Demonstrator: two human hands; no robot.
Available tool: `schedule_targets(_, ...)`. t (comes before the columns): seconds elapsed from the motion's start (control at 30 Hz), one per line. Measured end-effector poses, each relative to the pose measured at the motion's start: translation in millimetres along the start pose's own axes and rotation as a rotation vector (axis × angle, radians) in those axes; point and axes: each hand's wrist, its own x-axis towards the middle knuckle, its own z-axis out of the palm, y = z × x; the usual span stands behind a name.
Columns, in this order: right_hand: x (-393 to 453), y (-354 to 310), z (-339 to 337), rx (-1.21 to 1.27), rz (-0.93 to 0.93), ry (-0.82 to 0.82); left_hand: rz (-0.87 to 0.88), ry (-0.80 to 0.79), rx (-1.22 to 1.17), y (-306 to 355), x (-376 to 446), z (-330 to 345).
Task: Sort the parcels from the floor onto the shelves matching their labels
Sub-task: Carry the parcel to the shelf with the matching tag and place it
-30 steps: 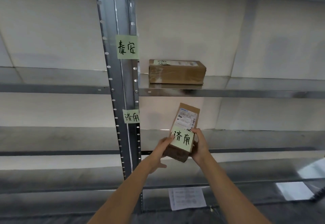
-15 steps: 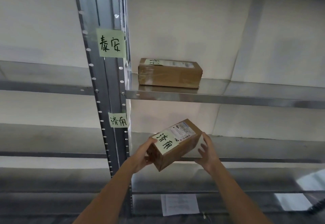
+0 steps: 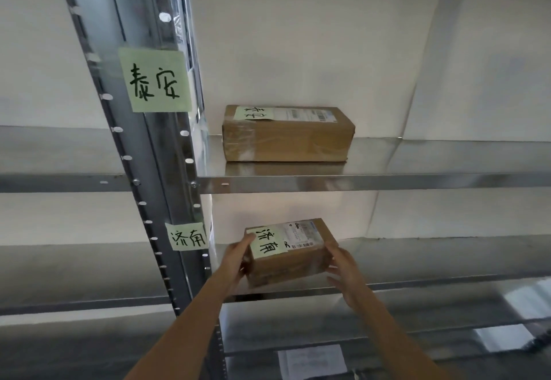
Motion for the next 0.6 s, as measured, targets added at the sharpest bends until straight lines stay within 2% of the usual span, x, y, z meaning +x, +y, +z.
schedule_targets(0.23, 32, 14, 19, -0.024, 0.001, 0.115, -0.034, 0.093, 0.09, -1, 28, 2)
schedule_targets(0.33, 44, 24, 27, -0.013, 0.001, 0.104, -0.019, 0.115, 0.116, -11, 44, 1)
schedule_targets(0.6, 86, 45, 41, -0.036, 0.006, 0.076, -0.049, 0.269, -0.03, -50, 90, -13)
